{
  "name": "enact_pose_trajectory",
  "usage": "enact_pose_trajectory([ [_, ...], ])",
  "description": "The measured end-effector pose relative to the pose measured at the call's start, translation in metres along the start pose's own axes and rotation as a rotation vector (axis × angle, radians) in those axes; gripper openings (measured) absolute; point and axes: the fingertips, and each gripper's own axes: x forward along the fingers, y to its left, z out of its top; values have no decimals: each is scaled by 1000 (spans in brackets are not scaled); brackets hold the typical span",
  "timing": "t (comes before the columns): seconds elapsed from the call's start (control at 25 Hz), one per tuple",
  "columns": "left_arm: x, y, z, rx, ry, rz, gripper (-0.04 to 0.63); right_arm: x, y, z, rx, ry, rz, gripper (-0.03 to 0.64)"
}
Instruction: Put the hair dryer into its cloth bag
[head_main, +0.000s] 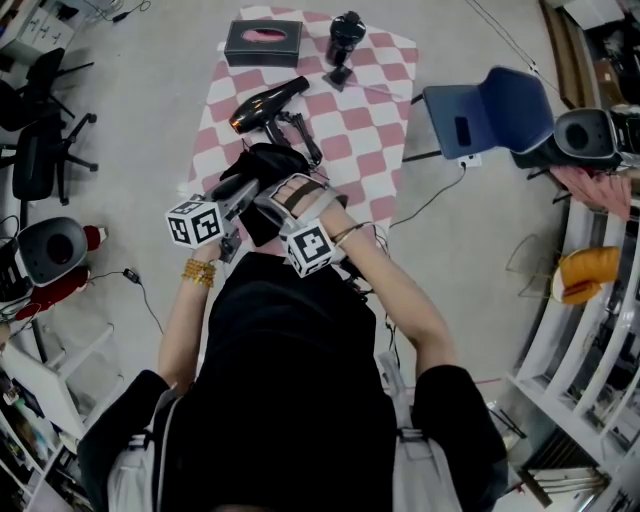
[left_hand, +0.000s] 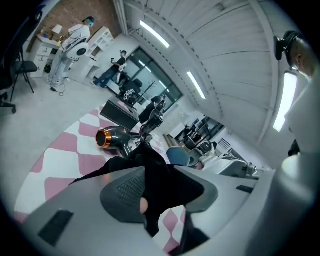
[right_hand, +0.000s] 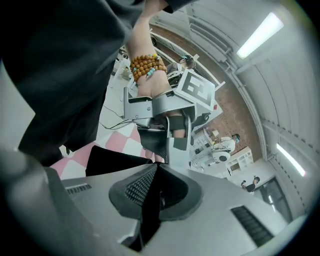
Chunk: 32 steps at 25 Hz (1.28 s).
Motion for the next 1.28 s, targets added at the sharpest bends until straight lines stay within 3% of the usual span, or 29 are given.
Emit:
enact_pose_trajectory([
  [0.12, -3, 3, -5, -15, -4, 0, 42, 3, -1, -5, 19, -6, 6, 25],
  [0.28, -11, 11, -6, 15, -18, 29, 34, -1, -2, -7, 159, -76, 72, 26],
  [0.4, -16, 18, -4, 32, -20, 42, 34, -11, -30, -15, 449, -206, 58, 71],
  [0.52, -22, 24, -2, 50, -28, 39, 34, -14, -80, -65, 816, -260, -67, 94],
  [0.64, -26, 29, -1, 47, -52, 30, 34, 16, -93, -142, 1012, -72, -110, 94],
  [0.72, -27, 32, 0, 42, -66, 37, 34, 49, -82, -179, 1147, 20, -59, 111],
  [0.88, -27, 31, 3, 44, -83, 33, 34, 101, -68, -205, 1502, 75, 71, 180],
  [0.96, -25, 29, 5, 48, -83, 26, 34, 118, -59, -209, 1530, 132, 113, 216],
  [1.28, -19, 32, 12, 57, -83, 27, 35, 161, -35, -208, 1406, 289, 226, 238],
])
